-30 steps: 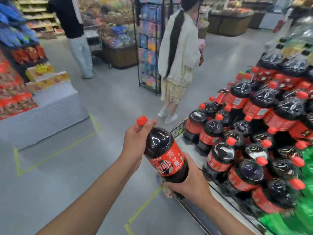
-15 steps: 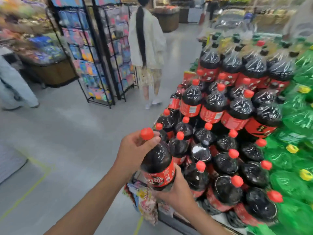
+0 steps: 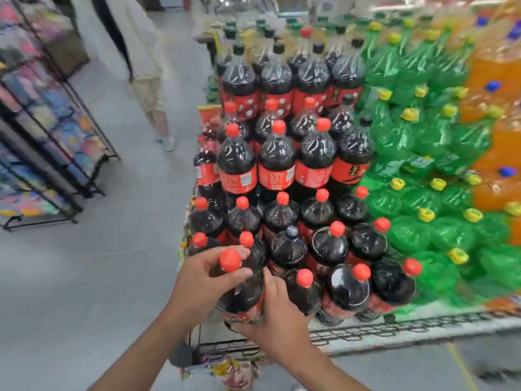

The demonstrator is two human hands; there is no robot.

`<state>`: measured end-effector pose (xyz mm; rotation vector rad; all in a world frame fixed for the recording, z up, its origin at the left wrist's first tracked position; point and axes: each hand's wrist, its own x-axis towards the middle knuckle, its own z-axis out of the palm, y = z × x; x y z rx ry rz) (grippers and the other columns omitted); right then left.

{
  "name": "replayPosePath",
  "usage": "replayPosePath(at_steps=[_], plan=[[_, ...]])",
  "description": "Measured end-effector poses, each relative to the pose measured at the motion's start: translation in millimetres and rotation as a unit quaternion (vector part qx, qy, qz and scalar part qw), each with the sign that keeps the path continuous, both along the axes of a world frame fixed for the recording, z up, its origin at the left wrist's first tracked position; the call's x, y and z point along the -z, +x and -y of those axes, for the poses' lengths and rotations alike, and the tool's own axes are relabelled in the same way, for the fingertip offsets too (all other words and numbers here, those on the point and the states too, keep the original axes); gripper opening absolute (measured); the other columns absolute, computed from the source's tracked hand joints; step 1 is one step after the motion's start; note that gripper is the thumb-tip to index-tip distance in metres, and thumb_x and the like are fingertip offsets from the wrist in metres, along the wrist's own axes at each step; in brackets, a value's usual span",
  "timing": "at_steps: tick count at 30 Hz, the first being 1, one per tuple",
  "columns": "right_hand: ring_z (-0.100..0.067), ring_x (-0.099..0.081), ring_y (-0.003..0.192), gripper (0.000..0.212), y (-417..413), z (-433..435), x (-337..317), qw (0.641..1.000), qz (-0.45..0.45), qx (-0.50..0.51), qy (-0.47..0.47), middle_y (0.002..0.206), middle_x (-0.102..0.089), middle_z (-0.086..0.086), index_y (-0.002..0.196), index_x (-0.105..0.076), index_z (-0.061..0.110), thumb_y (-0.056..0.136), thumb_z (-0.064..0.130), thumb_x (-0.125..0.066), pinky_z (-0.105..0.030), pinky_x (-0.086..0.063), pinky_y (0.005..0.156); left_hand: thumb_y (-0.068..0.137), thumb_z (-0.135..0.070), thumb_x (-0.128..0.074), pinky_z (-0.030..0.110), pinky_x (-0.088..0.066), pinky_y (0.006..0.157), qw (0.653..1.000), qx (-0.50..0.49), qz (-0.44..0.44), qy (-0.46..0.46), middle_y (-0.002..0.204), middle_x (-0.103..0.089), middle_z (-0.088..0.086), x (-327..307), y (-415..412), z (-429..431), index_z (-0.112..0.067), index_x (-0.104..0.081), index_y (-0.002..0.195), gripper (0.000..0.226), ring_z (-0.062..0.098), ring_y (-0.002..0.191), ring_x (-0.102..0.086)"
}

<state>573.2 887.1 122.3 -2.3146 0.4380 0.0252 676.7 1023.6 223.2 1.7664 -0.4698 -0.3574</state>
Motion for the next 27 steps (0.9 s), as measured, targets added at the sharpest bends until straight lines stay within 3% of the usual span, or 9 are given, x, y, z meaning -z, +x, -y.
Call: replayPosePath(at_steps=[2, 5, 7, 10, 14, 19, 23, 27], plan=[[-0.013, -0.056, 0.127, 0.123, 1.8, -6.5, 3.7, 1.000, 0.006, 0.020, 0.016, 0.149, -0.029, 0.017, 0.160, -0.004, 0.038, 0.068, 0.070, -0.079, -0.035, -0.053, 0.093, 0.064, -0.039, -0.087, 0.028, -0.054, 0.101, 0.999, 0.039, 0.008, 0.004, 0.109, -0.079, -0.014, 12.8, 10.4, -0.6, -0.028, -0.082, 0.098, 0.035, 0.007, 0.110, -0.072], [-0.002, -0.040, 0.140, 0.125, -0.7, -16.5, 12.1, 0.996, 0.031, 0.064, 0.050, 0.153, -0.032, 0.020, 0.161, -0.012, 0.037, 0.064, 0.064, -0.086, -0.022, -0.042, 0.108, 0.063, -0.050, -0.083, 0.025, -0.051, 0.104, 0.994, 0.103, 0.019, 0.019, 0.111, -0.077, -0.020, 30.9, 19.4, -2.1, -0.031, -0.081, 0.100, 0.042, 0.003, 0.112, -0.070], [0.003, -0.035, 0.143, 0.127, -4.1, -21.4, 16.8, 0.993, 0.037, 0.095, 0.066, 0.156, -0.033, 0.023, 0.162, -0.013, 0.037, 0.063, 0.064, -0.088, -0.026, -0.042, 0.113, 0.063, -0.051, -0.083, 0.027, -0.051, 0.106, 0.991, 0.129, 0.022, 0.031, 0.112, -0.077, -0.022, 44.4, 22.2, -2.3, -0.035, -0.081, 0.099, 0.040, 0.001, 0.113, -0.069], [0.005, -0.041, 0.140, 0.127, -9.7, -27.3, 17.9, 0.990, 0.020, 0.136, 0.038, 0.157, -0.037, 0.025, 0.160, -0.013, 0.041, 0.061, 0.074, -0.085, -0.030, -0.049, 0.105, 0.063, -0.048, -0.087, 0.034, -0.051, 0.108, 0.989, 0.144, 0.009, 0.026, 0.114, -0.076, -0.022, 62.6, 25.7, -1.8, -0.045, -0.081, 0.098, 0.035, 0.000, 0.114, -0.069], [-0.003, -0.047, 0.137, 0.120, -15.6, -33.9, 14.4, 0.988, 0.004, 0.152, -0.028, 0.158, -0.035, 0.025, 0.159, -0.012, 0.038, 0.068, 0.064, -0.085, -0.030, -0.050, 0.099, 0.074, -0.023, -0.094, 0.036, -0.048, 0.113, 0.983, 0.177, 0.002, 0.038, 0.121, -0.074, -0.021, 77.0, 26.8, -0.3, -0.038, -0.080, 0.108, 0.039, -0.006, 0.119, -0.064], [-0.017, -0.057, 0.128, 0.112, -14.2, -40.8, 18.5, 0.981, -0.059, 0.137, -0.125, 0.168, -0.008, 0.016, 0.162, -0.003, 0.026, 0.083, 0.051, -0.077, -0.038, -0.055, 0.086, 0.071, -0.042, -0.092, 0.040, -0.045, 0.116, 0.980, 0.186, 0.007, 0.070, 0.123, -0.071, -0.027, 90.2, 26.7, 2.7, -0.045, -0.078, 0.110, 0.041, -0.004, 0.126, -0.060], [-0.021, -0.062, 0.123, 0.114, -13.6, -43.3, 28.5, 0.976, -0.083, 0.140, -0.145, 0.169, 0.000, 0.017, 0.162, 0.004, 0.028, 0.085, 0.046, -0.078, -0.040, -0.058, 0.078, 0.076, -0.029, -0.092, 0.031, -0.044, 0.116, 0.978, 0.189, 0.013, 0.083, 0.117, -0.068, -0.034, 97.2, 24.4, 6.4, -0.041, -0.077, 0.114, 0.042, -0.016, 0.120, -0.058], [-0.019, -0.063, 0.119, 0.112, -14.3, -41.1, 30.3, 0.972, -0.089, 0.135, -0.171, 0.169, 0.000, 0.019, 0.162, 0.004, 0.029, 0.086, 0.048, -0.076, -0.039, -0.058, 0.073, 0.078, -0.031, -0.091, 0.024, -0.038, 0.118, 0.976, 0.188, 0.027, 0.102, 0.123, -0.065, -0.034, 100.9, 24.7, 7.5, -0.038, -0.076, 0.119, 0.045, -0.008, 0.131, -0.053]])
